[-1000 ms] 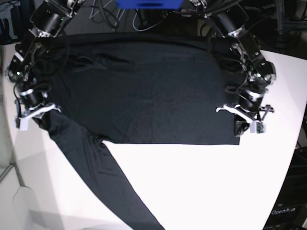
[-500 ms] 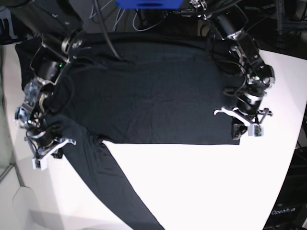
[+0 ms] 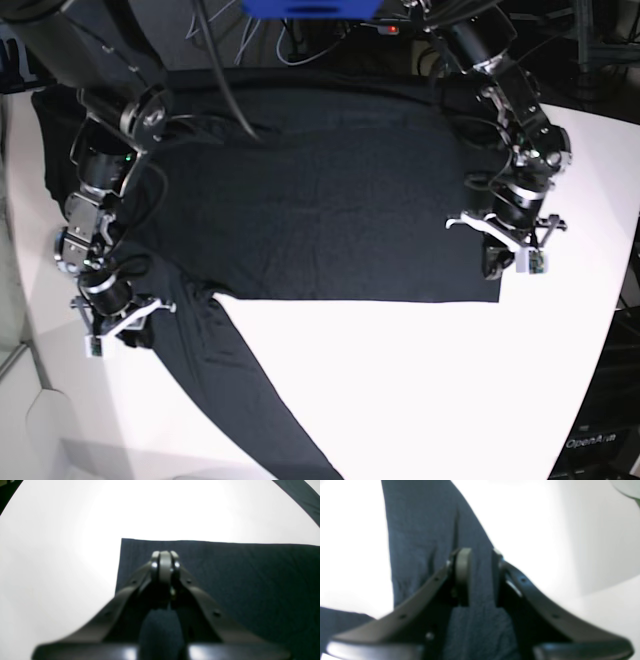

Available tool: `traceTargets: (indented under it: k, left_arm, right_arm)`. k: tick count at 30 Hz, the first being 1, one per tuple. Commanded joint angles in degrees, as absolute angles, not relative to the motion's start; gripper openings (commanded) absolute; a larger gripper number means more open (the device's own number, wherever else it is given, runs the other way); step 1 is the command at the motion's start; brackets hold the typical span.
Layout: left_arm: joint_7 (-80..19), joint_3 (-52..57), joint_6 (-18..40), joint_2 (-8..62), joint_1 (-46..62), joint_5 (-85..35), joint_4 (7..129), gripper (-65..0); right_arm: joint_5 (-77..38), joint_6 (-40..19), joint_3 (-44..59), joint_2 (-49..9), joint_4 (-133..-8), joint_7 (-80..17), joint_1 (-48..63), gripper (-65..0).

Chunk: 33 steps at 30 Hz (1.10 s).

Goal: Fold the T-shirt properly
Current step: 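Grasp the shirt's side edges near the hem with both grippers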

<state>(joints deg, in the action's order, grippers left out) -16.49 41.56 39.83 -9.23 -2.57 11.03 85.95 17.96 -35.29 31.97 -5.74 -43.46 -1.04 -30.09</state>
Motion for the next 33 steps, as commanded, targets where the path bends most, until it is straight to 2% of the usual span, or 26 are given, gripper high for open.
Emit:
traceTargets:
  k: [1,10,14,21,27,33]
  left_arm:
    - [-14.9,41.5,40.0,-9.0,-3.4,10.0,87.2,-64.6]
    - [-14.9,41.5,40.0,-9.0,-2.6,9.9,87.3,-64.6]
    - [-14.9,41.5,40.0,-9.0,-2.1,9.7,87.3,-64.6]
    - [-14.9,41.5,40.0,-9.0,-1.4,9.5,88.1,-64.6]
    - [-14.9,41.5,40.0,-9.0,-1.4,9.5,88.1,-64.7]
    - [-14.8,41.5,40.0,-9.0,-0.7,9.5,88.1,-64.7]
  right_arm:
    - [17.7,-35.5,31.8,-6.1,-43.3,1.6,-32.7,-46.0]
    - [25.8,-35.5,31.7,-6.8,-39.5,2.5,-36.5,-33.5]
    - [29.1,-35.5,31.7,-6.9,-39.0,2.5,-36.8,-29.8]
    - [31.1,-35.5,31.8,-6.9,-38.7,2.5,-36.4,-28.1]
    - [31.2,-35.4,31.8,-8.9,-32.7,2.5,-36.4,-28.1]
    - [32.4,-27.3,29.8,-10.2,-26.0,4.9,-36.4,-28.1]
